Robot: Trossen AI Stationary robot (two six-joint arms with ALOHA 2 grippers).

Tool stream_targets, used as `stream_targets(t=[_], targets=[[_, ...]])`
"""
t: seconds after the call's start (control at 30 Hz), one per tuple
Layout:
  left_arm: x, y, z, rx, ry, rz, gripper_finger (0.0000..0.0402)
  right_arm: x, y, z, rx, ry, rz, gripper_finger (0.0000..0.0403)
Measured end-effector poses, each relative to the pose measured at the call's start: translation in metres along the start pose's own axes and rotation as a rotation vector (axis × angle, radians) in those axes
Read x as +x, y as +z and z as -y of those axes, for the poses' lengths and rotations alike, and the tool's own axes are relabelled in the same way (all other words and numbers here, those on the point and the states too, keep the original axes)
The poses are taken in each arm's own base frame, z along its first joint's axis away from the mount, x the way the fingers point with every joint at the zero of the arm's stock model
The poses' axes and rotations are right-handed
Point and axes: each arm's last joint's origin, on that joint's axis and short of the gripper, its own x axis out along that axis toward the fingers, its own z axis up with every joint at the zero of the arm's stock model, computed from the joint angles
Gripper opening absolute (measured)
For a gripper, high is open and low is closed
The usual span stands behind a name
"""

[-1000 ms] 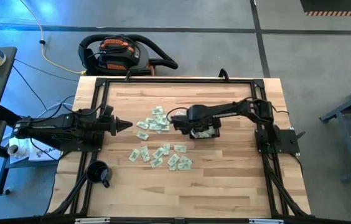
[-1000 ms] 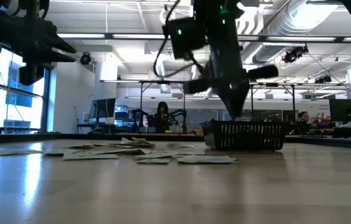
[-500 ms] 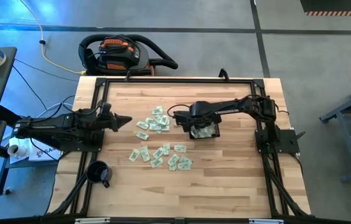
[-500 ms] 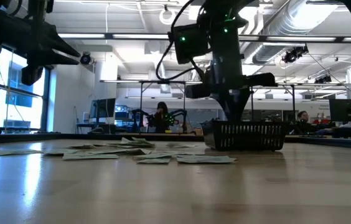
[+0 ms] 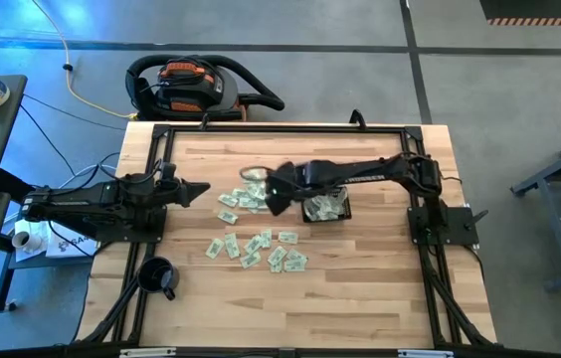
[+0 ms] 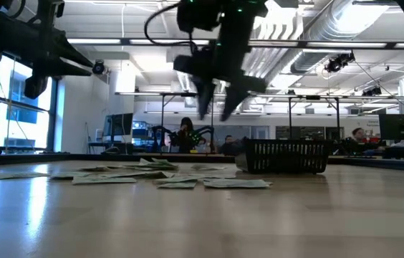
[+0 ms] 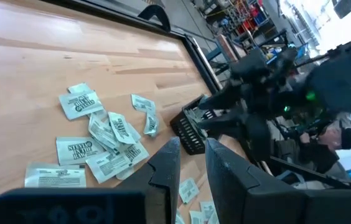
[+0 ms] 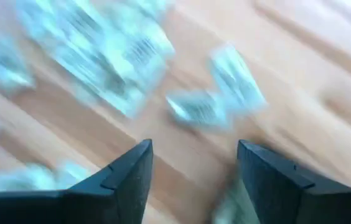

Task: Pick and place Stevia / Truvia into bins
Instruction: Put the green stevia packet into the black bin

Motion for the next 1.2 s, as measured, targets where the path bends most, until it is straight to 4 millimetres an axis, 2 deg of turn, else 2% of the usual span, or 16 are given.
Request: stream_targets(t=[0.1, 0.2, 0.33, 0.5, 0.63, 0.93, 1.2], targets=[[0.000, 0.000, 0.000, -0.001, 0.001, 0.001, 0.0111, 0.021, 0.021, 0.008, 0.033, 0.010, 0.022, 0.0224], [0.000, 0.000, 0.000, -0.003, -0.005, -0.007, 0.0111, 0.049, 0.028, 0.023, 0.072, -0.039, -0.059, 0.0221], [0.000, -0.001, 0.000, -0.004, -0.017, -0.026, 0.0111, 0.055, 0.039, 0.029, 0.144, 0.018, -0.098, 0.0222], [0.000, -0.001, 0.000, -0.014, -0.017, -0.027, 0.0111, 0.077, 0.043, 0.041, 0.155, 0.007, -0.169, 0.0222], [0.000, -0.001, 0.001, -0.025, -0.018, -0.028, 0.0111, 0.084, 0.046, 0.044, 0.130, 0.000, -0.152, 0.0222], [0.000, -0.001, 0.001, -0.051, -0.018, -0.030, 0.0111, 0.097, 0.039, 0.037, 0.066, 0.010, -0.169, 0.0222], [0.000, -0.001, 0.000, -0.051, -0.014, -0.026, 0.0111, 0.107, 0.036, 0.040, 0.097, 0.019, -0.233, 0.0222]])
